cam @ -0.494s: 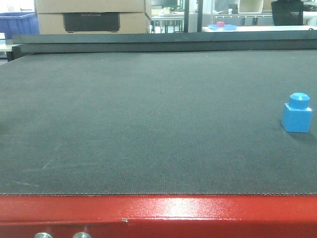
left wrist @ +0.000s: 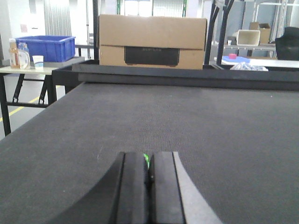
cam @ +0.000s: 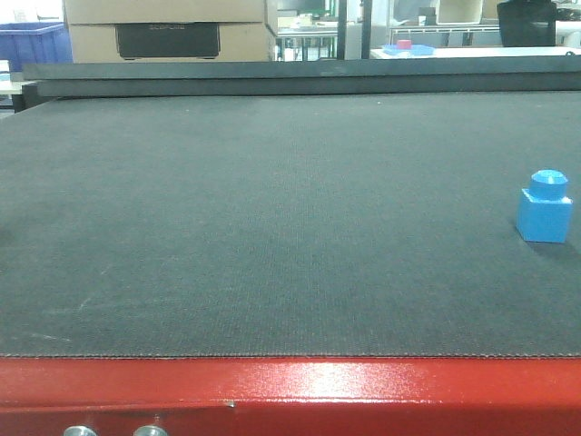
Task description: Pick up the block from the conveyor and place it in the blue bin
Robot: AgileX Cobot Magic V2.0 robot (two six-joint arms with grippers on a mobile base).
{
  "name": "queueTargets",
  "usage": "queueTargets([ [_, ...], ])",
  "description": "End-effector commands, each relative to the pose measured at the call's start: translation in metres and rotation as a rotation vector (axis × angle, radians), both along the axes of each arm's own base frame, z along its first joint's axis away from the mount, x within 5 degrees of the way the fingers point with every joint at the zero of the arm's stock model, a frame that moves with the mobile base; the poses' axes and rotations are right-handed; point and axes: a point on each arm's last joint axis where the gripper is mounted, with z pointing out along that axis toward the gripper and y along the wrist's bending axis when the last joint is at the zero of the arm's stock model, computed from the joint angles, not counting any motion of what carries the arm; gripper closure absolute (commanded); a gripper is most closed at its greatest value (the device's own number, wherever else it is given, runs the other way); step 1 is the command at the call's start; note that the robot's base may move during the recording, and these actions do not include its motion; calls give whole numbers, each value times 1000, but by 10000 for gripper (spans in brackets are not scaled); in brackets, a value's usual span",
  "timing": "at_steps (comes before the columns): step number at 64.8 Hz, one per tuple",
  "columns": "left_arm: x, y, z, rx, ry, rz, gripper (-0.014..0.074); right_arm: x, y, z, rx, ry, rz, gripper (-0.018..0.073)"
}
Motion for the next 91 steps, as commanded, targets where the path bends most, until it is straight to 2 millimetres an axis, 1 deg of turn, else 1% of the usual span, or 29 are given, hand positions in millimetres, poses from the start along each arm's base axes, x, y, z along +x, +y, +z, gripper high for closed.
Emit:
queueTargets([
  [1, -1, 0, 5, -4, -48, 5, 707, 0, 0, 2, 0, -19, -1, 721],
  [20, -1, 0, 6, -4, -63, 6, 707, 0, 0, 5, 2, -55, -3, 721],
  [23, -1, 1, 7, -4, -70, 6, 707, 0, -1, 8, 4, -89, -5, 721],
  [27, -2, 1, 10, -13, -108, 9, 707, -1, -1, 15, 8, -159, -10, 721],
  [31, -3, 2, 17, -27, -185, 15, 707, -2, -1, 20, 11, -220, -14, 721],
  [33, -4, 2, 19, -27, -205, 16, 707, -2, -1, 21, 12, -223, -14, 721],
  [34, -4, 2, 19, -27, -206, 16, 707, -3, -1, 24, 12, -229, -14, 721],
  [36, -6, 2, 27, -28, -227, 16, 707, -5, -1, 37, 13, -250, -12, 721],
  [41, -11, 1, 49, -28, -243, 8, 707, -12, -1, 62, 14, -268, -7, 721],
  [44, -17, 0, 66, -27, -245, 2, 707, -19, -1, 80, 14, -277, -3, 721],
  [45, -18, 0, 70, -27, -233, -1, 707, -23, -1, 89, 15, -294, -2, 721],
  [46, -22, 0, 78, -26, -240, -4, 707, -25, -1, 94, 14, -290, 0, 721],
  [49, -24, -1, 92, -25, -216, -10, 703, -29, -1, 109, 13, -279, 3, 721],
  [51, -26, -2, 101, -25, -195, -14, 694, -30, -1, 119, 10, -255, 6, 720],
  [54, -27, -2, 114, -23, -141, -22, 649, -29, -1, 133, 8, -228, 11, 711],
  [55, -27, -3, 121, -23, -133, -24, 634, -28, 0, 136, 7, -210, 12, 697],
  [58, -26, -3, 130, -23, -105, -28, 590, -22, 0, 144, 5, -173, 14, 649],
  [61, -23, -3, 141, -22, -61, -32, 500, -17, 0, 152, 3, -145, 15, 578],
  [63, -21, -4, 148, -22, -39, -34, 449, -12, 1, 155, 1, -118, 16, 503],
  [67, -15, -4, 157, -22, 12, -38, 346, -1, 1, 159, -2, -64, 18, 360],
  [68, -13, -4, 158, -22, 30, -40, 309, 1, 2, 161, -2, -55, 18, 322],
  [69, -11, -4, 161, -22, 45, -40, 285, 3, 2, 161, -3, -44, 18, 265],
  [70, -9, -4, 162, -22, 60, -41, 261, 6, 2, 161, -4, -32, 19, 228],
  [73, -3, -4, 165, -25, 103, -45, 193, 14, 2, 160, -8, 15, 19, 120],
  [74, -1, -4, 165, -27, 118, -47, 172, 17, 3, 159, -9, 38, 20, 70],
  [77, 5, -5, 166, -31, 176, -53, 95, 22, 3, 154, -21, 80, 18, -18],
  [81, 11, -5, 168, -32, 218, -55, 34, 28, 3, 151, -31, 120, 16, -10],
  [85, 16, -5, 170, -33, 238, -56, -7, 32, 2, 150, -52, 132, 9, -10],
  [91, 21, -5, 175, -30, 270, -64, -3, 38, 3, 156, -55, 184, 12, -10],
])
